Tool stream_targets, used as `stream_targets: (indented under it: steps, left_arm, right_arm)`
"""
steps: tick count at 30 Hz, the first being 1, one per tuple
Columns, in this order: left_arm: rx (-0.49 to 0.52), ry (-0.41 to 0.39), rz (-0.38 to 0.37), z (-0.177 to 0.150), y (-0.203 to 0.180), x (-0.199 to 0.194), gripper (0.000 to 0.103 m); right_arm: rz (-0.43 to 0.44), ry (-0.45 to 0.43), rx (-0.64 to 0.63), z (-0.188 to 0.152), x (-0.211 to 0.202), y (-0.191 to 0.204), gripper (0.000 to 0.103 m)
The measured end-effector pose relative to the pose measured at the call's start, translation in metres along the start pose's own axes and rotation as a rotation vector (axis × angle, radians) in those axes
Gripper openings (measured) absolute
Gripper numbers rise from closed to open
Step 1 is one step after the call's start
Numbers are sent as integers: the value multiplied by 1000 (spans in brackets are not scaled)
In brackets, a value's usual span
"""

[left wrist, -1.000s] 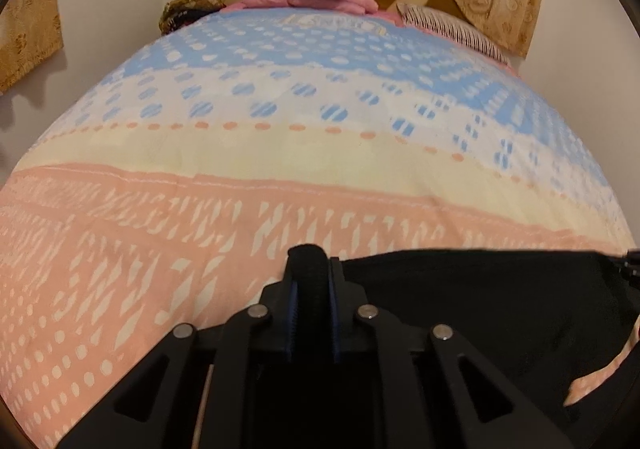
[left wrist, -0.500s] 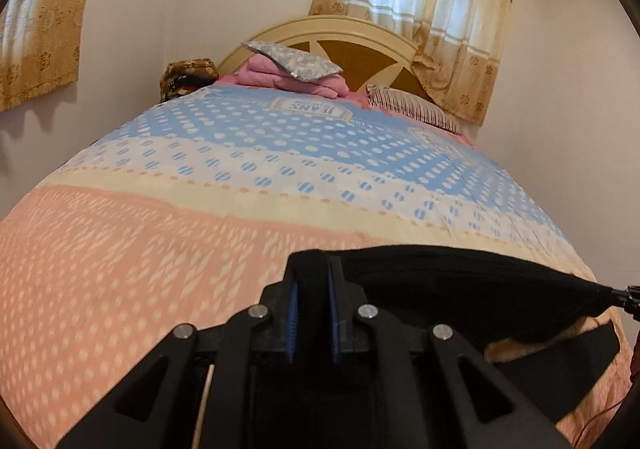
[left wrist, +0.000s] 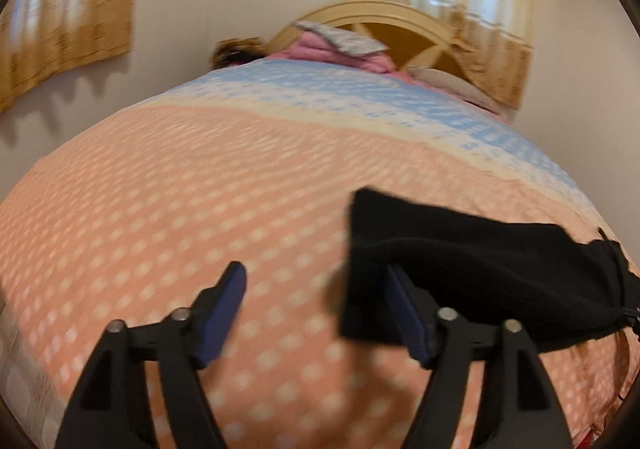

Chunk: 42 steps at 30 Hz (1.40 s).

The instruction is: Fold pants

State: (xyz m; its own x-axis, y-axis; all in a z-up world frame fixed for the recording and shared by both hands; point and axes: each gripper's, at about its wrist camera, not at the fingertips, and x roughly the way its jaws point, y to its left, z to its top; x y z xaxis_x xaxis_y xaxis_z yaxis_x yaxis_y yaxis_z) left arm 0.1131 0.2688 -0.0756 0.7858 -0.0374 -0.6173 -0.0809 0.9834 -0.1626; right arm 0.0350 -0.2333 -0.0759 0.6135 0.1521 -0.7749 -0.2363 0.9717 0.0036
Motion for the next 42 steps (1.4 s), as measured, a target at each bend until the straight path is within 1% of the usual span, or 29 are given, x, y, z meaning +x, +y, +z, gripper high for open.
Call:
stream_targets:
  steps: [1, 3, 5, 6, 7, 9, 12, 13, 15, 16, 18, 19, 20, 22, 24, 26, 28, 29, 30, 32, 34, 35, 36, 37, 38, 39, 40, 41, 42]
  left_arm:
    - [-8, 13, 22, -3, 5, 0, 75]
    - [-17, 56, 105, -8, 17, -1, 75]
    - [-13, 81, 162, -12, 26, -6, 75]
    - [-11, 86, 174, -13, 27, -9, 75]
    - [-9, 88, 179, -12, 28, -13, 75]
    - [-2, 69, 157, -5, 23, -20, 75]
    - [7, 23, 113, 14, 8, -20, 75]
    - [4, 9, 109, 21, 5, -18, 75]
    - [-5, -19, 87, 38, -7, -12, 75]
    - [-7, -32, 72, 39, -9, -15, 75]
    - [19, -57, 38, 48, -31, -7, 75]
    - [37, -59, 42, 48, -36, -4, 75]
    - [72, -52, 68, 45, -48, 4, 75]
    - [114, -17, 101, 34, -60, 16, 75]
    - [151, 44, 116, 10, -66, 27, 75]
    - [168, 86, 147, -17, -60, 31, 76]
    - [132, 41, 121, -30, -52, 23, 78]
    - [104, 45, 114, -31, -47, 20, 84]
    - [91, 53, 119, -28, -44, 19, 86]
    - [71, 62, 128, -16, -45, 15, 87]
    - [71, 26, 149, -6, -52, 7, 85]
    - [80, -15, 149, 2, -60, -1, 85]
    - [81, -34, 137, 7, -66, -4, 85]
    - [75, -45, 118, 11, -73, -7, 85]
    - [59, -48, 73, 14, -84, -8, 85]
    - [54, -42, 39, 13, -92, -6, 85]
    - [55, -30, 10, 11, -101, -3, 85]
    - [60, -12, -7, 8, -110, 3, 85]
    - [75, 9, -13, 2, -120, 11, 85]
  right_arm:
    - [-2, 4, 0, -1, 1, 0, 8]
    - [-1, 13, 4, 0, 3, -1, 10]
    - [7, 29, 14, 2, 0, -2, 10]
    - [14, 35, 15, 3, -3, -2, 12]
    - [22, 36, 10, 4, -8, 0, 13]
    - [62, 26, 3, 7, -17, 4, 13]
    - [154, -42, 25, 26, -31, 10, 13]
    - [165, -61, 29, 33, -32, 12, 13]
    - [164, -111, 46, 54, -27, 20, 13]
    - [170, -130, 61, 64, -23, 23, 13]
    - [212, -155, 106, 81, -6, 29, 13]
    - [230, -149, 128, 87, 6, 33, 13]
    - [240, -139, 141, 91, 17, 37, 13]
    - [250, -100, 153, 92, 42, 47, 13]
    - [244, -44, 158, 82, 61, 55, 13]
    - [263, 12, 161, 68, 74, 59, 13]
    - [285, -26, 152, 55, 69, 58, 13]
    - [292, -23, 146, 54, 67, 58, 13]
    - [303, 1, 145, 56, 65, 57, 13]
    - [333, 33, 166, 64, 64, 53, 14]
    - [391, 10, 194, 75, 55, 41, 14]
    - [418, -21, 208, 86, 49, 35, 15]
    - [430, -45, 220, 93, 46, 28, 24]
    - [441, -79, 241, 104, 42, 20, 49]
    - [442, -113, 259, 112, 40, 14, 63]
    - [431, -152, 272, 121, 39, 8, 83]
    - [418, -194, 274, 131, 39, 3, 86]
    - [414, -207, 265, 141, 45, 0, 86]
    - [410, -192, 254, 151, 52, 0, 86]
